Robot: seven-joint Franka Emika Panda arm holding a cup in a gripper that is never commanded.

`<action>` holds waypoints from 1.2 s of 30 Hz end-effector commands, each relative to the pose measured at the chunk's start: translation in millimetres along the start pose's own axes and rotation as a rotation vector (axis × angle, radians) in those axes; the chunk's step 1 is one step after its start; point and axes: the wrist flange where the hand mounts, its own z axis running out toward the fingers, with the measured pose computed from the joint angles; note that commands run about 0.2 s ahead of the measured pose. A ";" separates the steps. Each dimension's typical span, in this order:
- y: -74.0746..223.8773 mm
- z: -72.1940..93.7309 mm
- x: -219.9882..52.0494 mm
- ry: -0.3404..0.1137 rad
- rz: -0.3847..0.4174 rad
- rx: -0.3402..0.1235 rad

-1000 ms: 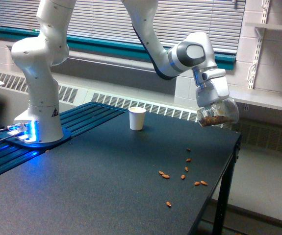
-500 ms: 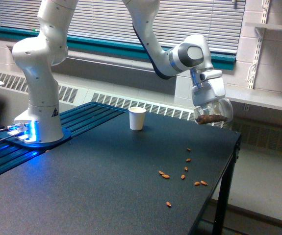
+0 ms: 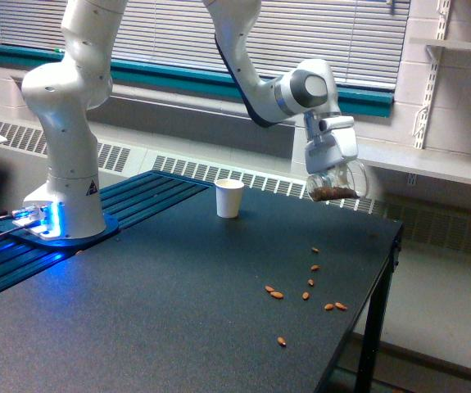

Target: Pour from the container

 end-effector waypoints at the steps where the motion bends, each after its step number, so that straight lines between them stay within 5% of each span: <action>1: -19.2 -28.2 -12.7 0.030 0.028 0.004; 19: -54.2 -61.8 -58.6 0.074 0.031 0.007; 36: -42.9 -74.9 -95.8 0.069 0.052 -0.032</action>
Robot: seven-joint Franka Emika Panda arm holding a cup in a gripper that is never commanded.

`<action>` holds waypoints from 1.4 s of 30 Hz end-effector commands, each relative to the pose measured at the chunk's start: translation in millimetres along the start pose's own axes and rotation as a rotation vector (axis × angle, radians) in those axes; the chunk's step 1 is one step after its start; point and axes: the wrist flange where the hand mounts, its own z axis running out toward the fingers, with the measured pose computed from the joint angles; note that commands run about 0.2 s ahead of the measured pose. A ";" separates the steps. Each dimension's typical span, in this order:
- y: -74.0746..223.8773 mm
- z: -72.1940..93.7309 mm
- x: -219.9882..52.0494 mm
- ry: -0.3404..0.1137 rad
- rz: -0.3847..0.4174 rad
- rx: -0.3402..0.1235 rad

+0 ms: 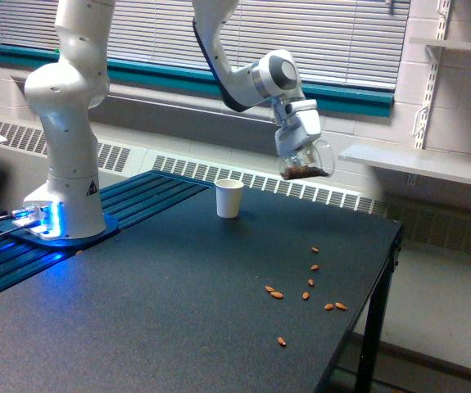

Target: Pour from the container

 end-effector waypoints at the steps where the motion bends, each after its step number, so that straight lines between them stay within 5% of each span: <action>1: 10.9 -9.6 -1.8 0.010 0.063 -0.025; 16: 26.2 -35.5 -26.6 -0.002 0.044 -0.064; 22: 16.4 -49.2 -40.0 -0.006 0.021 -0.037; 42: 20.0 -62.5 -71.7 -0.019 0.040 -0.066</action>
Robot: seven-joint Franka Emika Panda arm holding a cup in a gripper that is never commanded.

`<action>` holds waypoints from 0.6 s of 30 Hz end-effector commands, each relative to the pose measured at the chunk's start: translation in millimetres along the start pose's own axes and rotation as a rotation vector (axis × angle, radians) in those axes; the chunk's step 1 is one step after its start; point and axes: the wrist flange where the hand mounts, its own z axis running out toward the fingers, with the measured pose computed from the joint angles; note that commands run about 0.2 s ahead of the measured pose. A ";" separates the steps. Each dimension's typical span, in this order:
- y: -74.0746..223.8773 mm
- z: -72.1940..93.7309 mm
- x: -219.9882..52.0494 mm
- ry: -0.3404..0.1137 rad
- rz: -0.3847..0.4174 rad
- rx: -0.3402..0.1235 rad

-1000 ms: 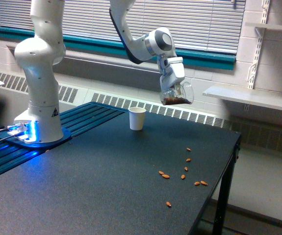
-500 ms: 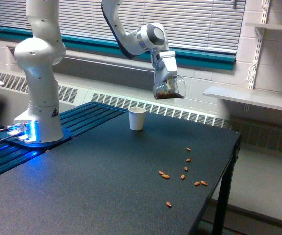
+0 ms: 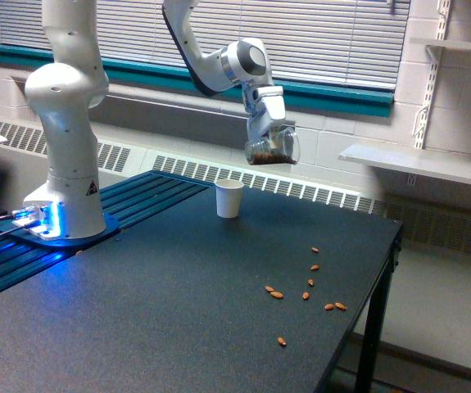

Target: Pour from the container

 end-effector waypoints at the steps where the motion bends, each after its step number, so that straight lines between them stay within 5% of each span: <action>1: 6.6 -7.4 -8.5 0.002 0.027 -0.020; 18: 28.3 -22.7 -25.6 -0.010 0.070 -0.063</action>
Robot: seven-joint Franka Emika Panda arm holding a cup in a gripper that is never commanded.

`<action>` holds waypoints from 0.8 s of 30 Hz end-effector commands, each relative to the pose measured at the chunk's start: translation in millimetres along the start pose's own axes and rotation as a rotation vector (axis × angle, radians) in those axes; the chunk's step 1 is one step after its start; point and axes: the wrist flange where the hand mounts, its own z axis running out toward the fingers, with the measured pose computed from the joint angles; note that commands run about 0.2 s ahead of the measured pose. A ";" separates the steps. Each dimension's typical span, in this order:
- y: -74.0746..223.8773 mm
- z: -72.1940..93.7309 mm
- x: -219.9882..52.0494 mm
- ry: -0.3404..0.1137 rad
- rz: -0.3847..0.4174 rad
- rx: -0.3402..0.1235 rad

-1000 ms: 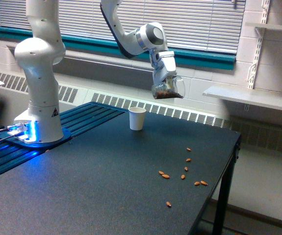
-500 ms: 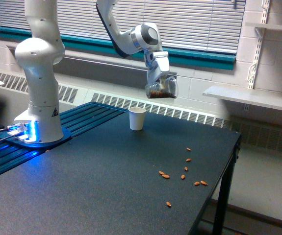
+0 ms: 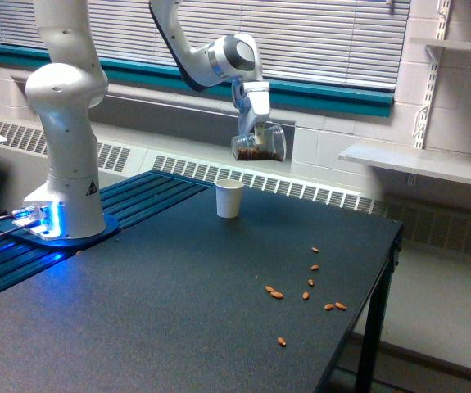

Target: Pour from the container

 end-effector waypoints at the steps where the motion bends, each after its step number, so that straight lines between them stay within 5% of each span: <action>1: 5.9 -7.7 -9.8 0.009 -0.006 -0.009; 24: 26.4 -15.5 -62.7 -0.050 -0.025 -0.007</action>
